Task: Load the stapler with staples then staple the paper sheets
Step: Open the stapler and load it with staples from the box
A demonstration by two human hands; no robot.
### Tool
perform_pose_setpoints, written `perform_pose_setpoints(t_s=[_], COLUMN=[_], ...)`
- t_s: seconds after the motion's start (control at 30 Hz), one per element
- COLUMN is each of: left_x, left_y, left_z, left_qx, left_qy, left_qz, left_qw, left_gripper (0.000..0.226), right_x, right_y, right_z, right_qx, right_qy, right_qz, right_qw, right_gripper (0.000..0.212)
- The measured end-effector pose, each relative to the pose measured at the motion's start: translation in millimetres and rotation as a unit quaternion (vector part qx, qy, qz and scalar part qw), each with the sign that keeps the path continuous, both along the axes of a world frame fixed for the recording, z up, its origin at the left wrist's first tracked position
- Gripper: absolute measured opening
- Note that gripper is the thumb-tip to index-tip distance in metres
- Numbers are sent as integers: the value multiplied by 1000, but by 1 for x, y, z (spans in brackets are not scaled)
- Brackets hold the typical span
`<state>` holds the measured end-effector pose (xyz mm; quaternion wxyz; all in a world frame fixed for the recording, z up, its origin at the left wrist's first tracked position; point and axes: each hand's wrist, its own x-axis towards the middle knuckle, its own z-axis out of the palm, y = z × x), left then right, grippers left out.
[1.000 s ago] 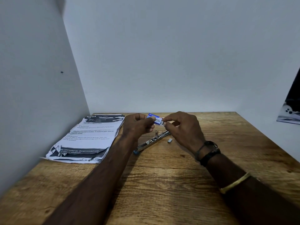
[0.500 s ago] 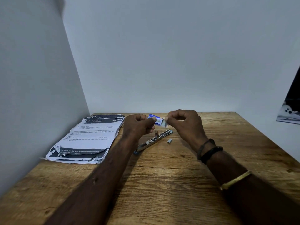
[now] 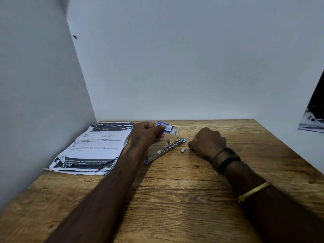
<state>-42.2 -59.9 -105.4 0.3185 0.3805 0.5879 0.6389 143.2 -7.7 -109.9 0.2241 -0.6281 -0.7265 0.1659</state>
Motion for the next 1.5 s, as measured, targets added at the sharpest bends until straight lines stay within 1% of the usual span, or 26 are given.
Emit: perform_pose_setpoints(t_s=[0.13,0.2,0.3,0.37,0.47,0.6,0.67,0.73,0.83,0.87,0.93,1.03,1.1,1.27,1.5], left_x=[2,2,2,2,2,2,2,2,2,2,4,6,6,6,5], left_y=[0,0,0,-1,-1,-1,-1,-1,-1,-1,-1,0,-1,-2,-1], left_z=[1,1,1,1,1,1,1,0,0,0,-1,-1,0,0,0], left_qx=[-3,-4,-4,-5,-6,-3,-4,-6,-12,-14,-20,-28,-30,-32,-32], left_qy=[1,0,1,2,0,-1,-2,0,7,7,8,13,21,18,-8], left_qz=[-6,-6,-3,-4,-3,-4,-4,-5,-10,-14,-25,-37,-40,-46,-50], left_qw=[1000,1000,1000,1000,1000,1000,1000,1000,1000,1000,999,999,999,998,998], left_gripper=[21,25,29,30,32,31,29,27,26,27,29,26,25,24,26], right_x=[0,1,0,-3,-6,-6,-5,-3,-1,-2,-5,-9,-9,-4,-4], right_y=[-1,-2,-2,-2,-3,-2,-1,0,1,0,-2,-5,-5,-3,-2], right_z=[1,2,2,0,-5,-7,-5,-2,1,1,0,-2,-2,-1,-1], right_qx=[26,38,58,58,49,76,113,165,236,253,271,268,251,205,192], right_qy=[-28,-14,11,2,-31,-38,-10,45,131,143,137,106,110,168,222], right_qz=[-1,0,18,41,65,74,64,47,54,67,99,118,127,162,176], right_qw=[999,999,998,997,996,994,991,984,961,955,948,950,953,950,940], right_gripper=[20,18,20,20,25,21,20,19,15,15,18,19,17,15,14])
